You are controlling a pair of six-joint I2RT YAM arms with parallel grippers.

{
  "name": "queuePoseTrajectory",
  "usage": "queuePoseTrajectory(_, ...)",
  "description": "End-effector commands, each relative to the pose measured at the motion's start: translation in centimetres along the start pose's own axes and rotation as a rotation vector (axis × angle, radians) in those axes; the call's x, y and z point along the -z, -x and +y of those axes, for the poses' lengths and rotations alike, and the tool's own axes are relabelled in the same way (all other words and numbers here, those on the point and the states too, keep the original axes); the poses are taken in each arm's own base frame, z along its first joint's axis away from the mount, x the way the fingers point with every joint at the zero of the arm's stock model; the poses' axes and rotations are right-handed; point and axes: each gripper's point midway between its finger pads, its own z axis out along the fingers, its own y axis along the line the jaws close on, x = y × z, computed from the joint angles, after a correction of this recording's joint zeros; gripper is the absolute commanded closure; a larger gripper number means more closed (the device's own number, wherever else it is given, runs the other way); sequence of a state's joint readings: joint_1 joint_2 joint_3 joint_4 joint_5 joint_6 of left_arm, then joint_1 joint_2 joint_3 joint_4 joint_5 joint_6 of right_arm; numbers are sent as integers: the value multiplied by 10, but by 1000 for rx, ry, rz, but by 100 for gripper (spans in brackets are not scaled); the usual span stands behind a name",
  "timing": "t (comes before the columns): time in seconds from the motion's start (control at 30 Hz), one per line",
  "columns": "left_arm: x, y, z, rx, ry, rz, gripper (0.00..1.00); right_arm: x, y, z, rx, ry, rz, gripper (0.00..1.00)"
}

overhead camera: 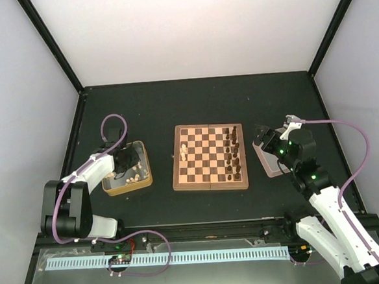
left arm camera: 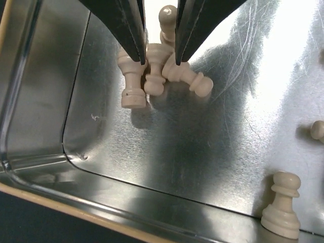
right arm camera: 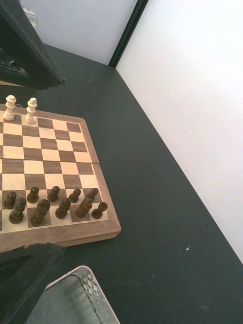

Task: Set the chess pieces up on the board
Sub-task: Pick up the chess piece from the storage box.

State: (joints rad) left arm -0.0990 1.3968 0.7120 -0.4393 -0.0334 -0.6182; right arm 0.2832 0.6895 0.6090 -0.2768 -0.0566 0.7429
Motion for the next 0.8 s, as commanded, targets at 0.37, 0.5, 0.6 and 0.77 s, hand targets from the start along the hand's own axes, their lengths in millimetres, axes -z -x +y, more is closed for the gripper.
queuePoseTrajectory(0.37, -9, -19, 6, -39, 22, 72, 87, 2, -2, -1, -13, 9, -2, 16)
queuePoseTrajectory(0.5, 2, -5, 2, -59, 31, 42, 92, 3, 0, 0, -11, 14, -6, 16)
queuePoseTrajectory(0.6, 22, 5, -3, -64, 13, 2, 93, 5, 1, 2, -9, 17, -13, 16)
queuePoseTrajectory(0.77, 51, 6, -5, -70, -15, -18, 93, 5, 2, 3, -11, 25, -13, 16)
